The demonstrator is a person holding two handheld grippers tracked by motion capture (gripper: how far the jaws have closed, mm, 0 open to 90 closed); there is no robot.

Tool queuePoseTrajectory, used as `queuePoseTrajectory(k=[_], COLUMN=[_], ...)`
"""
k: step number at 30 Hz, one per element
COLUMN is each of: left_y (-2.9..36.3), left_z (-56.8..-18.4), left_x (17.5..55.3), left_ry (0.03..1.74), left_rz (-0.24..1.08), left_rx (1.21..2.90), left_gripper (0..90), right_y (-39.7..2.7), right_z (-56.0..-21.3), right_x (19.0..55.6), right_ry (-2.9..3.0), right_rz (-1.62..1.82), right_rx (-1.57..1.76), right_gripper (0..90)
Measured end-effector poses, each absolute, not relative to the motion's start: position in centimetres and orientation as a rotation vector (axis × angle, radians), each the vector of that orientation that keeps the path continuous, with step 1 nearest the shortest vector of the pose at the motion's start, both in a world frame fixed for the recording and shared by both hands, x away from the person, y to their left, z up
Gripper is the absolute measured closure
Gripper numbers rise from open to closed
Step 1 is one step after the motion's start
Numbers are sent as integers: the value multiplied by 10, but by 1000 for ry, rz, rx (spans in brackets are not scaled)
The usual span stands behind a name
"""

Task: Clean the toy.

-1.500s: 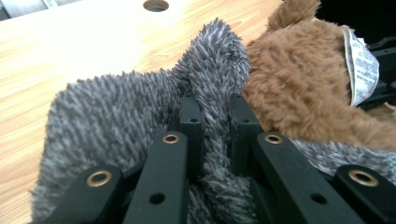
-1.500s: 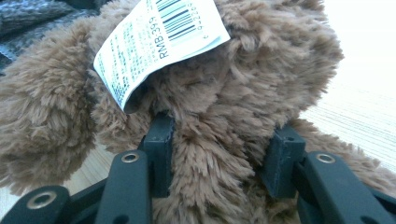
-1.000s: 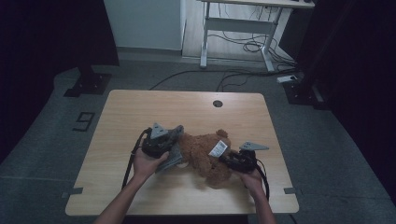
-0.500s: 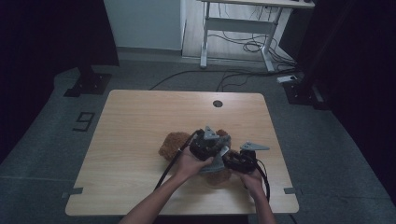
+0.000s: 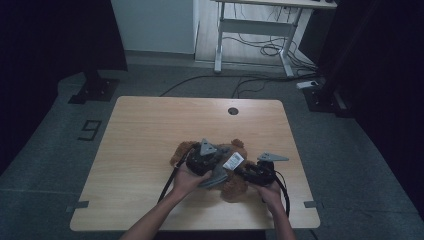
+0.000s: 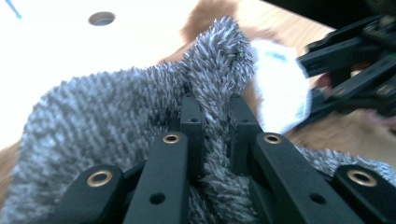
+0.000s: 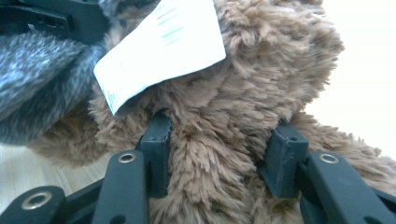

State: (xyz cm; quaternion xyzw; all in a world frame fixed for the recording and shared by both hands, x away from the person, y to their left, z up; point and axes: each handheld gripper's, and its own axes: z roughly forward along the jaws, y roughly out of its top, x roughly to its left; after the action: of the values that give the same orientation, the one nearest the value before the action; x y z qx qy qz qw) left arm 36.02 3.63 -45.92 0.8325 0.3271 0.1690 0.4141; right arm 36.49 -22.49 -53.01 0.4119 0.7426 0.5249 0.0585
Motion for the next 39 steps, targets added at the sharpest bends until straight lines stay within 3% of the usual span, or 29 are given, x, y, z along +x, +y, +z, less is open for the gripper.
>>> queuePoseTrajectory(k=[2, 6, 21, 26, 31, 39], left_y=[50, 79, 149, 172, 171, 165], left_z=[-461, -467, -468, -494, -516, -508], left_x=[360, 363, 378, 387, 391, 391], left_ry=[849, 886, 1077, 1190, 1220, 1172], left_rz=[481, 405, 433, 329, 237, 183], left_rx=[2100, 2055, 1964, 1974, 1965, 1890], left_gripper=[794, 795, 791, 792, 795, 812], right_y=[-225, -225, -225, -225, -224, -214], right_z=[-530, -530, -530, -531, -531, -525], right_x=[365, 365, 362, 361, 360, 353], right_ry=[2249, 2252, 2254, 2262, 2264, 2234], right_rz=[1591, 1601, 1597, 1608, 1622, 1579], right_rx=[1251, 1246, 1238, 1236, 1223, 1081], right_gripper=[514, 513, 513, 514, 513, 560])
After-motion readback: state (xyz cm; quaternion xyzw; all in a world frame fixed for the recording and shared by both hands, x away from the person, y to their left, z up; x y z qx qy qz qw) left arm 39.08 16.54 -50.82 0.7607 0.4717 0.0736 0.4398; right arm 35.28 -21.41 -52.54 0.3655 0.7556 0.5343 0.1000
